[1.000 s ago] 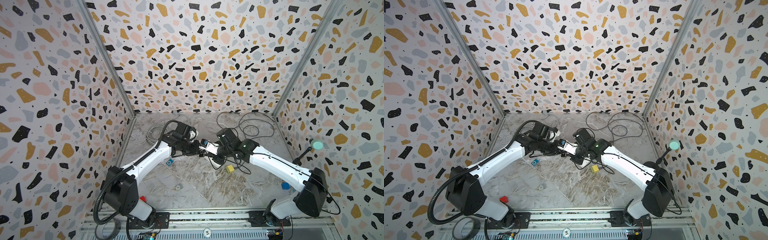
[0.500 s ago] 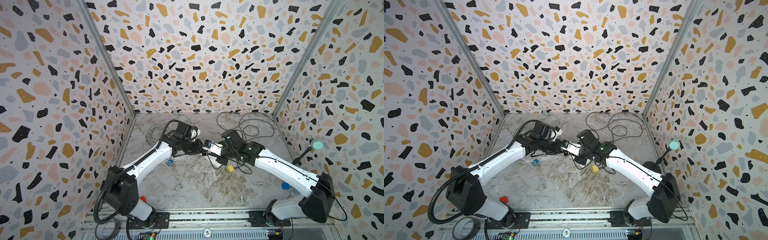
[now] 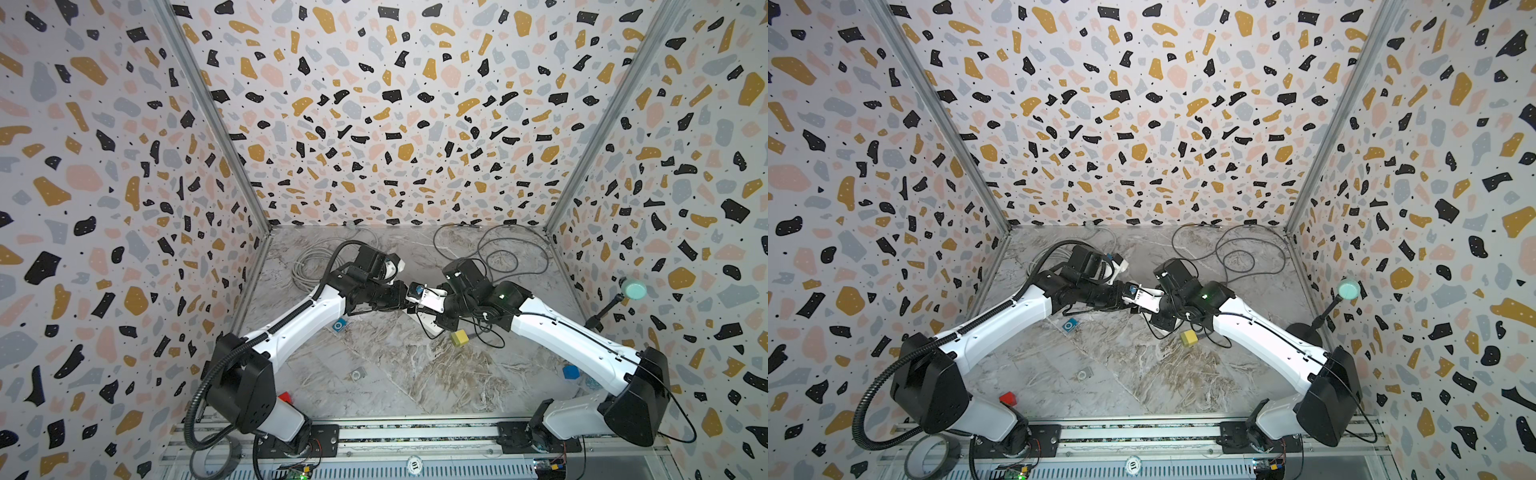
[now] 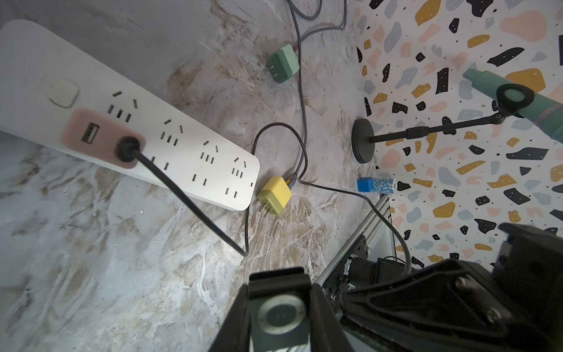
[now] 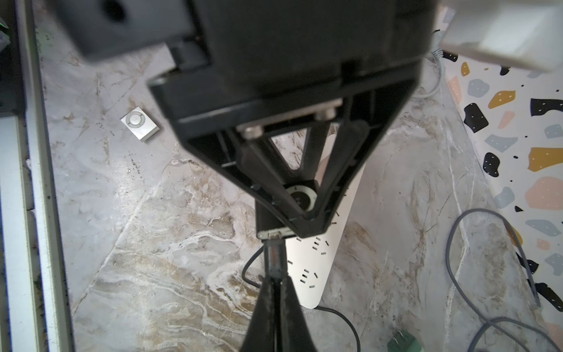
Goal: Charge mp3
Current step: Insert the charging cable into the MP3 player.
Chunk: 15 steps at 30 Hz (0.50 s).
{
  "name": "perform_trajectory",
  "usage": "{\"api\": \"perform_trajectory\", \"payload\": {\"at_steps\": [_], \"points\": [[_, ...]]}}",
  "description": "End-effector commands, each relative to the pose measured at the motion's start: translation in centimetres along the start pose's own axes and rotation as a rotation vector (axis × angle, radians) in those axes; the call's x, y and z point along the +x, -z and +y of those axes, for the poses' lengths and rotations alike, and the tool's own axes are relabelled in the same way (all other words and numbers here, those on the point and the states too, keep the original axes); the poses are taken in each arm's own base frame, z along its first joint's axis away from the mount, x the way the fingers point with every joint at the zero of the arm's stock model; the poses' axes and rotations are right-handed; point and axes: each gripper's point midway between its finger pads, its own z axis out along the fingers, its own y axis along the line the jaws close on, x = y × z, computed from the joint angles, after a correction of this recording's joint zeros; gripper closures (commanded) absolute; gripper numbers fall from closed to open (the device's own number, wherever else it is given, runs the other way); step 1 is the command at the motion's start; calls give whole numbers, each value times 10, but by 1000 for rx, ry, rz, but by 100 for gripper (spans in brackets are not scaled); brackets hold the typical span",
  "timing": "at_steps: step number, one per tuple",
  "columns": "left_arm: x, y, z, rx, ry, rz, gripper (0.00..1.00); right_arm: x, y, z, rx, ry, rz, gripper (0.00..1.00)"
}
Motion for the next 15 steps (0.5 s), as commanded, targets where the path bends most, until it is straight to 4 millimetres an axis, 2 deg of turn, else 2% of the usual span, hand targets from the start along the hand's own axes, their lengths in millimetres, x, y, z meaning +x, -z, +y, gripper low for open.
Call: {"api": "perform_trajectory", "payload": {"at_steps": [1,10,15], "points": [[-2,25,-80,202,-158,-18,100,-13,-6,1,-17,-20,-30,100],[-5,27,-95,213,-159,-19,100,-15,-13,3,-33,-46,-30,100],[-3,23,-101,246,-150,-4,100,-24,-10,1,-18,-59,-85,100]]}}
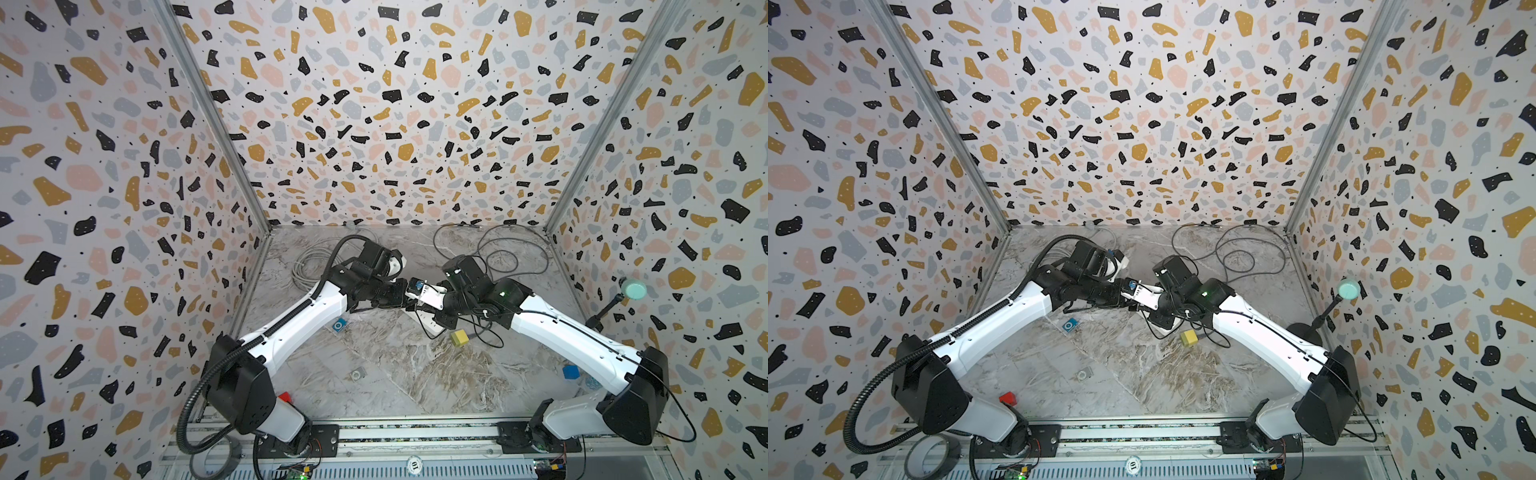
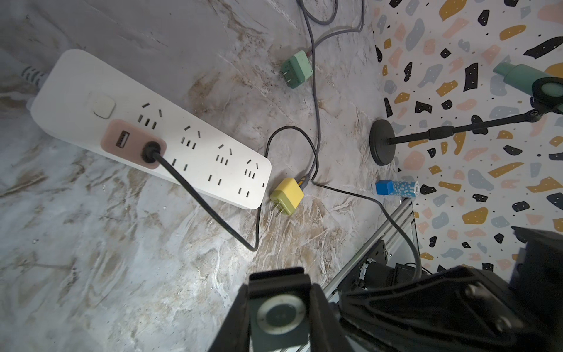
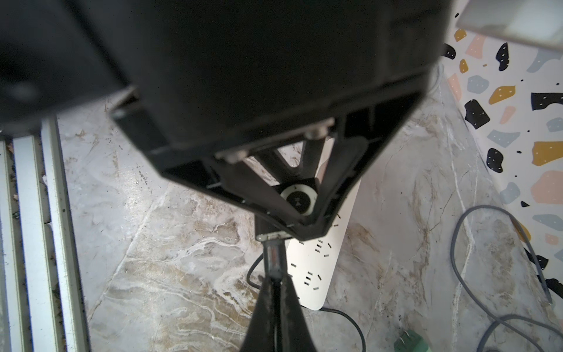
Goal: Charge mp3
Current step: Insert the charging cable into the MP3 player.
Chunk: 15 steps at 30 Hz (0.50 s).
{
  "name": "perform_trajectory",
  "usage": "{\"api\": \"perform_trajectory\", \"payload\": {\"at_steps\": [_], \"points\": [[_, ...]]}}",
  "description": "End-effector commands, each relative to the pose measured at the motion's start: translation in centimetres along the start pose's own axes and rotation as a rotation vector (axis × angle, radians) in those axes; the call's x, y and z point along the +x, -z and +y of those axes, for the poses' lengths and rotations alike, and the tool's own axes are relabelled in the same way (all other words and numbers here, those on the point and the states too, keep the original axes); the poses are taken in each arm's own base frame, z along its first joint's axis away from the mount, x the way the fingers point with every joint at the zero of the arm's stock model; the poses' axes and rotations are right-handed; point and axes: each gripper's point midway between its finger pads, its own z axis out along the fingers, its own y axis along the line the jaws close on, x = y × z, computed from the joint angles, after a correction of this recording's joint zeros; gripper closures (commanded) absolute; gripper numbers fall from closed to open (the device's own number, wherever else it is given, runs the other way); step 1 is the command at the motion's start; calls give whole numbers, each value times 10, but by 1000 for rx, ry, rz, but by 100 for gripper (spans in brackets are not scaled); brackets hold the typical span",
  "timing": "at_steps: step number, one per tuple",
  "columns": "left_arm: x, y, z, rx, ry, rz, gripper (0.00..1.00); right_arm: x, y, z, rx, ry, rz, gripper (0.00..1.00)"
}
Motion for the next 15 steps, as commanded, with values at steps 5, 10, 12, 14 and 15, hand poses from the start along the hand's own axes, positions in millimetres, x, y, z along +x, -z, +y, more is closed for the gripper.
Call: {"api": "perform_trajectory", "payload": {"at_steps": [5,10,12,14,15], "points": [[8,5,-70,236,-104,55,100,-21,-5,-5,22,-55,-91,94],[18,-9,-33,70,-99,126,100,-30,22,-5,40,-91,-159,65],[21,-12,-16,-2,-98,155,100,-31,34,-4,50,-117,-175,54],[22,-13,-1,-70,-101,171,100,-33,47,-3,61,-150,-195,47],[22,-13,7,-104,-105,183,100,-36,55,-3,69,-169,-214,43]]}}
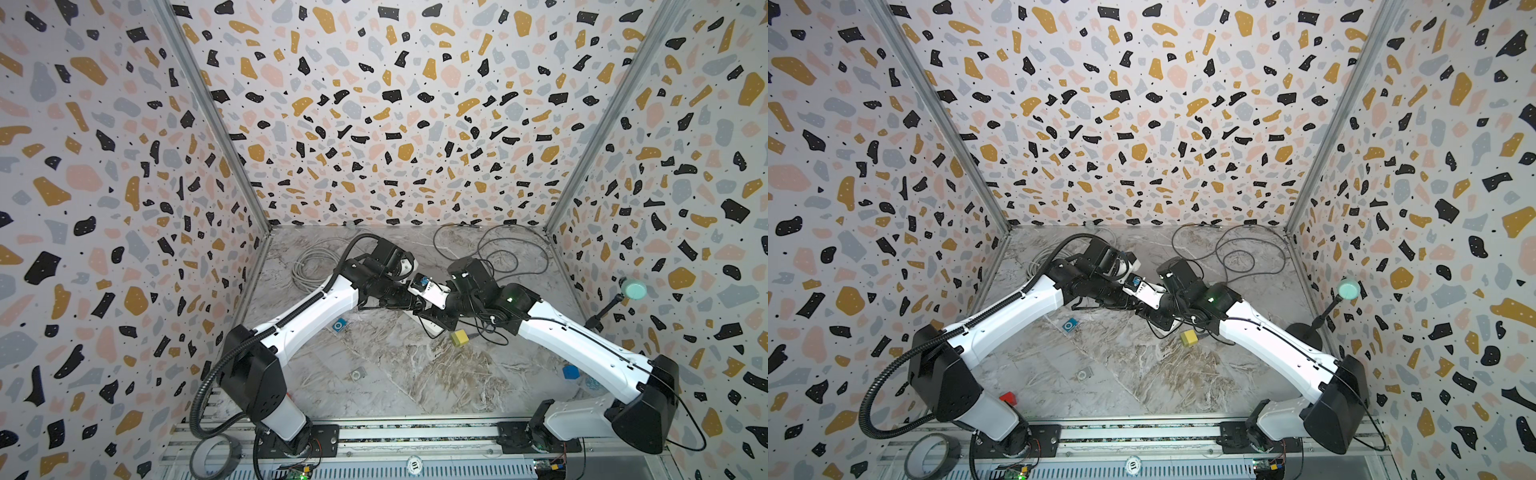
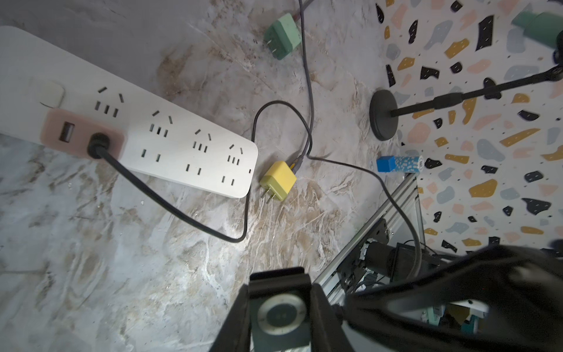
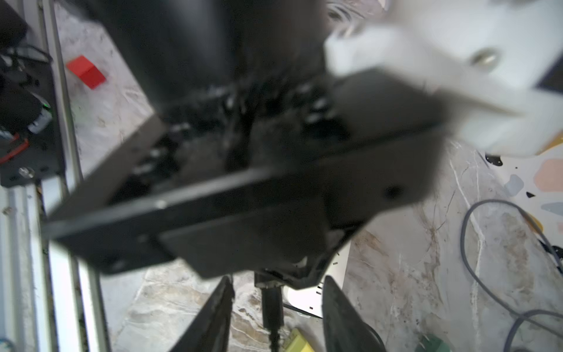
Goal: Charge mp3
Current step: Insert the charging cable into the MP3 player, then place the MP3 player at the center of the board.
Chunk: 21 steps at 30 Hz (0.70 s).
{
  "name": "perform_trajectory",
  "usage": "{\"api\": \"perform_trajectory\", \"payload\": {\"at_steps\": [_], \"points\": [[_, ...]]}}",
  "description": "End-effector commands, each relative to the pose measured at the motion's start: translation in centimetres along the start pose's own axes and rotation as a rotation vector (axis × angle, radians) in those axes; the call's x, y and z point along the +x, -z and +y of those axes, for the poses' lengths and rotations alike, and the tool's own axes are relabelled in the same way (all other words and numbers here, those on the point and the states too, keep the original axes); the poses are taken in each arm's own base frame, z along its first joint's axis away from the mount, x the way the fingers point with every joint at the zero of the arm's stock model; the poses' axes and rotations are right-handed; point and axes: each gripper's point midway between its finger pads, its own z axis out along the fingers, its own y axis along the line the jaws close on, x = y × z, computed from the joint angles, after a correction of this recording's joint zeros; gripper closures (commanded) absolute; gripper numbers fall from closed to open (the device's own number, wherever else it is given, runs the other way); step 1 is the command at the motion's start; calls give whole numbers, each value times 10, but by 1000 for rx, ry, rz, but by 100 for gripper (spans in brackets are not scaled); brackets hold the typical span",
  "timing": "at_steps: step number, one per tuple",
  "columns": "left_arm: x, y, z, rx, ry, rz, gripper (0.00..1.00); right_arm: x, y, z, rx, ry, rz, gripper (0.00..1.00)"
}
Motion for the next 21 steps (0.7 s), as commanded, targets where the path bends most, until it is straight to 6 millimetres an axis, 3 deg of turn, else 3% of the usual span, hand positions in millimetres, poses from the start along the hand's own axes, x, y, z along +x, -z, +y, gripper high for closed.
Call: {"api": "perform_trajectory", "payload": {"at_steps": [1,5,6,9,11,15,21], "points": [[14,1,25,-116,-28,81,100,-29,38,-1,39,-67,-135,40],[15,14,86,-342,4,115,100,-52,76,-6,83,-144,-271,23],[13,23,109,-448,9,118,100,-58,85,-11,104,-181,-310,19],[6,42,167,-700,8,161,100,-59,99,-48,195,-413,-373,12],[-7,44,188,-784,-2,176,100,-38,97,-84,228,-649,-342,12],[-33,38,231,-935,-36,220,100,32,86,-139,303,-1054,-226,12],[-57,15,263,-1004,-104,239,100,106,63,-170,384,-1262,-57,14]]}}
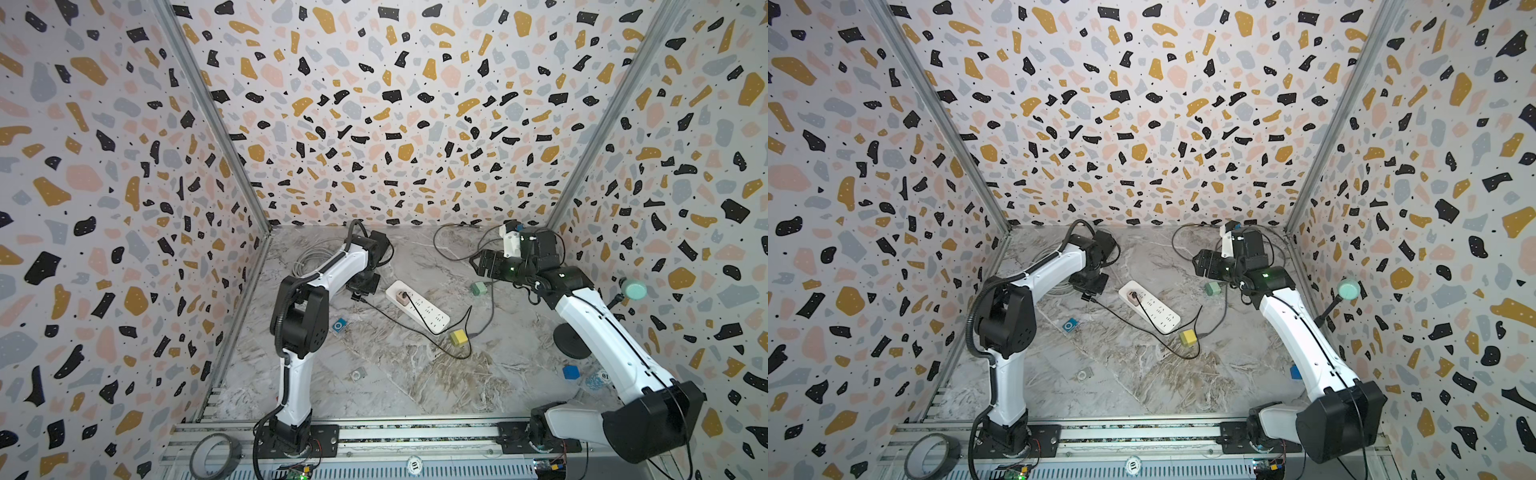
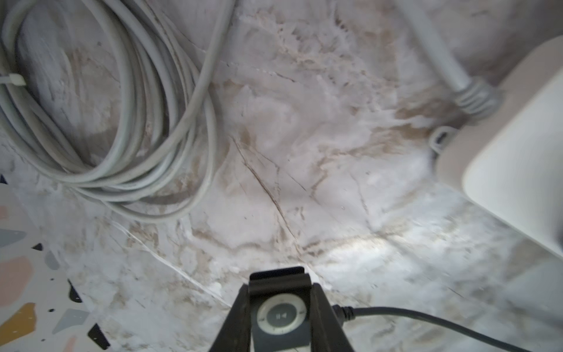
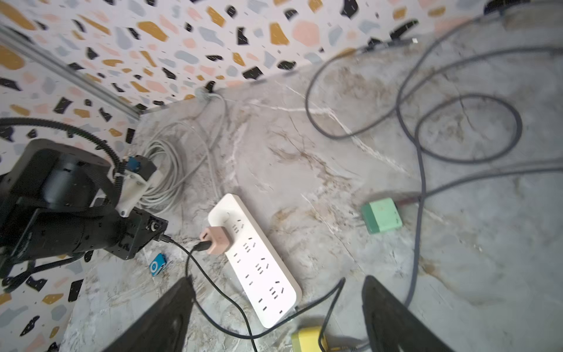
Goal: Charge mp3
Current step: Place the MP3 player at the center of the board.
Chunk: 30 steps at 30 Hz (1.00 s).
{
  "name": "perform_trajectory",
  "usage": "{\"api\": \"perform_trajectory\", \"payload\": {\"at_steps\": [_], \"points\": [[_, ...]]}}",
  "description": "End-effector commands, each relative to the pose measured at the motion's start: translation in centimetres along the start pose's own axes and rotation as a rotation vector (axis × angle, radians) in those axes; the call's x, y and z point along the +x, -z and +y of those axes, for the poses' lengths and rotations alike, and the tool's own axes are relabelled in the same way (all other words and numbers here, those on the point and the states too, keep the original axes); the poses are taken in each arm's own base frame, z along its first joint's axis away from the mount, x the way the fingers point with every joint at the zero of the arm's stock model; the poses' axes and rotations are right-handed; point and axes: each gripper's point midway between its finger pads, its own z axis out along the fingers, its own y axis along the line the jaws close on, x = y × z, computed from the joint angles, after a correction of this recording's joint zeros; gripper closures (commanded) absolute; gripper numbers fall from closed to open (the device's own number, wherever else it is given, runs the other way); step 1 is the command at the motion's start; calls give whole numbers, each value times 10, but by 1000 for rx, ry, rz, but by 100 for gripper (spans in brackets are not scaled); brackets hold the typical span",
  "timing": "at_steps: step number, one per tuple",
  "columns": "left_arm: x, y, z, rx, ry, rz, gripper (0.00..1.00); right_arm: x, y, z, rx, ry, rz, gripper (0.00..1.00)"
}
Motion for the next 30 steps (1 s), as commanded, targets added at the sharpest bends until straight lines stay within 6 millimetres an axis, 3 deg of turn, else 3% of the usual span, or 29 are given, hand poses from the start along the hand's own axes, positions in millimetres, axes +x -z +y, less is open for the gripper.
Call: {"api": "perform_trajectory", "payload": {"at_steps": [1,6,9,10,13,15,17,24,26,30], "points": [[-17,-4,13,-85,-61,-36,100,21,-13,-27,58,-135,108,14],[-8,-38,6,-105,-107,27,100,43,-47,-73,163,-150,203,17],[-6,-42,4,-94,-93,9,100,48,-65,-90,207,-138,241,17],[-6,-42,3,-86,-90,6,97,50,-70,-93,212,-143,252,17],[-10,-35,1,-64,-61,-26,65,57,-90,-101,210,-190,284,17],[-19,-19,1,-34,-26,-80,49,59,-101,-103,203,-243,293,17],[-30,4,0,15,9,-155,40,60,-110,-102,189,-294,301,17],[-59,100,-5,238,128,-439,24,53,-131,-109,223,-458,271,12],[-63,123,-7,302,162,-514,15,48,-136,-110,227,-492,252,11],[-62,154,-10,388,185,-599,10,52,-150,-119,266,-567,278,11]]}}
